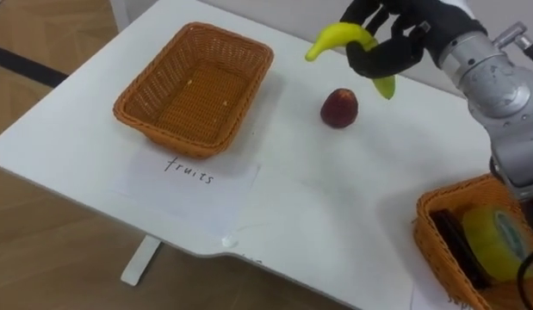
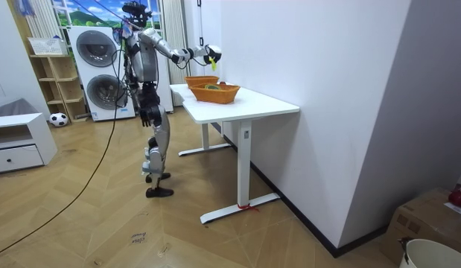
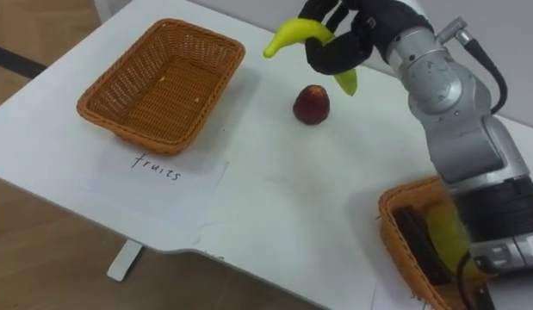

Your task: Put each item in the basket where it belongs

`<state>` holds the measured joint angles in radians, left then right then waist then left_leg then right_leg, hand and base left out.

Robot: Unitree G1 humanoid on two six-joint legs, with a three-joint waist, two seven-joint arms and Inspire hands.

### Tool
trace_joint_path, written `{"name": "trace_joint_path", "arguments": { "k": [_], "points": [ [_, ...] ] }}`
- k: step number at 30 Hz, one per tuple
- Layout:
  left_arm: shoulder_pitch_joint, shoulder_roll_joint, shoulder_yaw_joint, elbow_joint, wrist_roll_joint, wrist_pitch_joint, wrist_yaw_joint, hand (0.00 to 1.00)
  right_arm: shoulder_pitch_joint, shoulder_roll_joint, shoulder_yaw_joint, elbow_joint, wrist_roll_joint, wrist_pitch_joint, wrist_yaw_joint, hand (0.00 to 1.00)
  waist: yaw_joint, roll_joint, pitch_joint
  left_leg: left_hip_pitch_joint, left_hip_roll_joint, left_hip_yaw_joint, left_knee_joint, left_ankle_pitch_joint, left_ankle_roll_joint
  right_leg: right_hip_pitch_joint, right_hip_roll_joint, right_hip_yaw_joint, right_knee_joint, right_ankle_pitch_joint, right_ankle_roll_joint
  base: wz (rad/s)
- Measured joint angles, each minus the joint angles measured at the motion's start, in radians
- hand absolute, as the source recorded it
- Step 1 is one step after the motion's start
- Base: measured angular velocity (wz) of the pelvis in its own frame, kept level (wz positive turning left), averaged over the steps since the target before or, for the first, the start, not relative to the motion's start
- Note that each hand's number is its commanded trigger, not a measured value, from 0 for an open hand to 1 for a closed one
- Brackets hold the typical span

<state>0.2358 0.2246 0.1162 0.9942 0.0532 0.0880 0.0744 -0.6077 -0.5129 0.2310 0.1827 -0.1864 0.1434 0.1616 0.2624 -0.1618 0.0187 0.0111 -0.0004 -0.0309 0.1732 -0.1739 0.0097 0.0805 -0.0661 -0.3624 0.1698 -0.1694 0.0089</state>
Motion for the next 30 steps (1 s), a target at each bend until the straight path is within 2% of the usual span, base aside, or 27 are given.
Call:
{"name": "trace_joint_path", "arguments": {
  "k": [4,9,11,16,17,19,21,30],
  "points": [
    [0.003,0.000,-0.001,0.007,0.006,0.001,-0.007,0.00,-0.003,0.008,0.005,0.003,0.041,0.000,-0.003,1.00,0.021,-0.001,-0.0007,-0.001,-0.008,-0.002,0.000,0.000,0.000,0.004,0.003,-0.010,0.001,-0.001,0.001,0.04],
    [0.025,0.001,-0.007,0.007,0.007,0.018,-0.011,0.00,-0.044,0.017,0.069,0.017,0.073,0.001,-0.024,1.00,0.029,-0.006,-0.0004,0.005,-0.012,-0.010,0.010,0.000,0.001,0.018,-0.002,-0.031,0.001,-0.003,0.005,0.08],
    [0.029,0.003,-0.008,0.002,0.015,0.019,-0.016,0.00,-0.059,0.033,0.088,0.051,0.086,0.000,-0.041,1.00,0.046,-0.011,-0.0016,0.012,-0.012,-0.019,0.011,-0.001,0.002,0.026,-0.003,-0.037,0.001,-0.005,0.008,0.09],
    [0.046,0.003,-0.008,-0.032,0.028,0.030,-0.022,0.00,-0.071,0.044,0.122,0.087,0.123,0.000,-0.055,1.00,0.072,-0.022,0.0001,0.009,-0.014,-0.042,0.014,-0.002,0.004,0.040,-0.003,-0.054,0.001,-0.005,0.008,0.14],
    [0.047,0.006,-0.008,-0.030,0.028,0.033,-0.022,0.00,-0.071,0.045,0.125,0.094,0.134,0.000,-0.063,1.00,0.076,-0.023,0.0011,0.008,-0.015,-0.049,0.015,-0.004,0.006,0.045,-0.002,-0.056,0.001,-0.005,0.008,0.16],
    [0.058,0.011,-0.008,-0.030,0.029,0.037,-0.026,0.00,-0.071,0.061,0.127,0.108,0.132,0.000,-0.078,1.00,0.080,-0.032,-0.0028,0.007,-0.020,-0.056,0.016,-0.004,0.006,0.048,-0.001,-0.059,0.000,-0.006,0.008,0.13],
    [0.069,0.010,-0.008,-0.030,0.029,0.039,-0.037,0.00,-0.071,0.074,0.129,0.111,0.110,0.000,-0.088,1.00,0.085,-0.037,-0.0014,0.005,-0.021,-0.058,0.019,-0.004,0.006,0.049,-0.001,-0.064,0.000,-0.006,0.009,0.07],
    [0.081,0.008,-0.001,-0.032,0.029,0.056,-0.048,0.00,-0.073,0.111,0.131,0.123,0.104,0.000,-0.135,1.00,0.128,-0.037,-0.0003,-0.007,-0.028,-0.068,0.031,-0.004,0.007,0.048,-0.006,-0.087,0.000,-0.006,0.009,0.04]
  ]
}}
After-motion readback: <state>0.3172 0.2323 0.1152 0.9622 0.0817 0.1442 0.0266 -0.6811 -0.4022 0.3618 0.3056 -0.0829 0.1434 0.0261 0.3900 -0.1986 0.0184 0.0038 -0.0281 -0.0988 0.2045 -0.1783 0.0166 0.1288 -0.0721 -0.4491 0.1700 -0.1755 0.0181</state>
